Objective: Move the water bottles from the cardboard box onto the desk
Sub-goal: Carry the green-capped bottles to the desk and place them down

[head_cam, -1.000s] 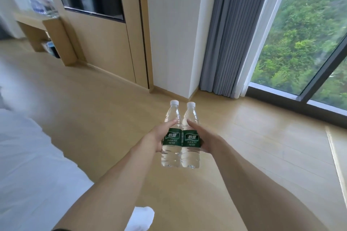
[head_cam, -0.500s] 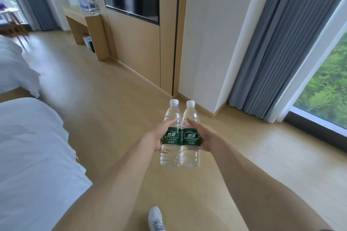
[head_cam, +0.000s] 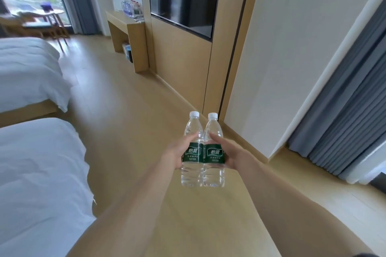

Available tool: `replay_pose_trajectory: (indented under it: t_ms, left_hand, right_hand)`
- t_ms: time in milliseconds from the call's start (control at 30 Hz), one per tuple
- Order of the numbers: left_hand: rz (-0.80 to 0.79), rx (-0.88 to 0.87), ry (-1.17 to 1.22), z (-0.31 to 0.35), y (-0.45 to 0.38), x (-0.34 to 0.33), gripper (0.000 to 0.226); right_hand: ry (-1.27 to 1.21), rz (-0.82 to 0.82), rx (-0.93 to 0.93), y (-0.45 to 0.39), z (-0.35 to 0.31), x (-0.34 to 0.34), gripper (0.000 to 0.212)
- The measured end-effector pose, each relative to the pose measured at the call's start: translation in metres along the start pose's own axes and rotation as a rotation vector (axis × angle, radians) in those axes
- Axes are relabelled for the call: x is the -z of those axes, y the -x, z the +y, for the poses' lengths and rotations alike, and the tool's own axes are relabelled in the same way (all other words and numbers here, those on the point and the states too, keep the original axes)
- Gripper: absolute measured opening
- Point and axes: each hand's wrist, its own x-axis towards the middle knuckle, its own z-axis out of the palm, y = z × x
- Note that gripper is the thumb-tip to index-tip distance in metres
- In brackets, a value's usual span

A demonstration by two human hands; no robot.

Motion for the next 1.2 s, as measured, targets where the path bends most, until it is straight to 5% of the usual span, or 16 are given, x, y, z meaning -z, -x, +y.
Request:
replay_pose_trajectory:
  t_ms: [700, 1200]
  left_hand:
    - [0.577, -0.138, 0.173, 0.201, -0.209, 0.184, 0.053]
    - [0.542, -0.130, 0.291, 0.328, -0.346, 0.300, 0.045]
  right_hand:
    - [0.149, -0.466, -0.096, -0.326, -0.223, -0.083, 0.062]
    - [0.224, -0.520, -0.080, -0.511, -0.364, -0.132, 0.065]
